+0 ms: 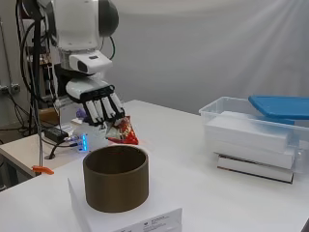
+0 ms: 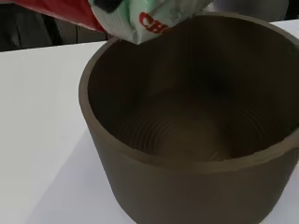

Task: Teleoperate dual arm-hand system to remove items from a box

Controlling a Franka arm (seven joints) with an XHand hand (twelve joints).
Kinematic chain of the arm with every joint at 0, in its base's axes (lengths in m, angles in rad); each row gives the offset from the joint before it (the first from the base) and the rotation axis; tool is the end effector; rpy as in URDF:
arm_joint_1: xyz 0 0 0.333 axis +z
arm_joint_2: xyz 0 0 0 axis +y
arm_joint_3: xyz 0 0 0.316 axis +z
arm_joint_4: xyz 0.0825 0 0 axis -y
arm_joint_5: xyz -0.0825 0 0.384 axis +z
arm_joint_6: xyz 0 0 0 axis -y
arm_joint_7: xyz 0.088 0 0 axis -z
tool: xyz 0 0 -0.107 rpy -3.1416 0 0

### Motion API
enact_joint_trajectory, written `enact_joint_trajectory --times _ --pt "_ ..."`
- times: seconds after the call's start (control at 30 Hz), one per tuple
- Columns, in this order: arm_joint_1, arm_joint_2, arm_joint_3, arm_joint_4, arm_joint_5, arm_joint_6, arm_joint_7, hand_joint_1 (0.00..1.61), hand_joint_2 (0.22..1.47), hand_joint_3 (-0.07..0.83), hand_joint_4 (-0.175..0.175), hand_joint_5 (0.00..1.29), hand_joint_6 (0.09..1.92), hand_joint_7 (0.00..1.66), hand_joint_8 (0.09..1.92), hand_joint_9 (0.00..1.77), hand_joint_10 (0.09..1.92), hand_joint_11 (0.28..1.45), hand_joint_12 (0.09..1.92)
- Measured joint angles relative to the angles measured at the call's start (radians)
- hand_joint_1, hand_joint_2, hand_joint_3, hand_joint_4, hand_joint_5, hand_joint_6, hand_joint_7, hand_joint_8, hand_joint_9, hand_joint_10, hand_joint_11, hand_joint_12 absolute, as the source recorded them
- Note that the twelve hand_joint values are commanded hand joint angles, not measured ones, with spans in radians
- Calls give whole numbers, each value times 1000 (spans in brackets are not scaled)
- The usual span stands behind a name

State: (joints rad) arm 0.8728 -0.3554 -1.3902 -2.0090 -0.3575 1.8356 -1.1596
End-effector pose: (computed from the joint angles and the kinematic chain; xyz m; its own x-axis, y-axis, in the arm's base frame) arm 0.4238 -0.3224 0.4617 0.7088 0.7051 -0.0202 0.7017 -0.7077 -0.0821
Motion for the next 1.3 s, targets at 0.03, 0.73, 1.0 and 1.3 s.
enact_joint_trajectory --times 0.03,0.73,1.0,1.3 --pt "-51 -22 41 -9 -18 -2 8 1045 1174 -3 42 880 1170 981 1920 1232 1920 994 1901" --pt "-57 -149 209 8 -225 -135 214 55 793 5 10 106 87 218 87 370 87 492 87" --pt "-78 -154 511 86 -65 -209 249 3 897 15 22 65 87 193 87 339 87 478 87" --pt "-78 -101 580 182 -12 -274 272 39 1005 6 7 78 87 228 87 361 87 471 87"
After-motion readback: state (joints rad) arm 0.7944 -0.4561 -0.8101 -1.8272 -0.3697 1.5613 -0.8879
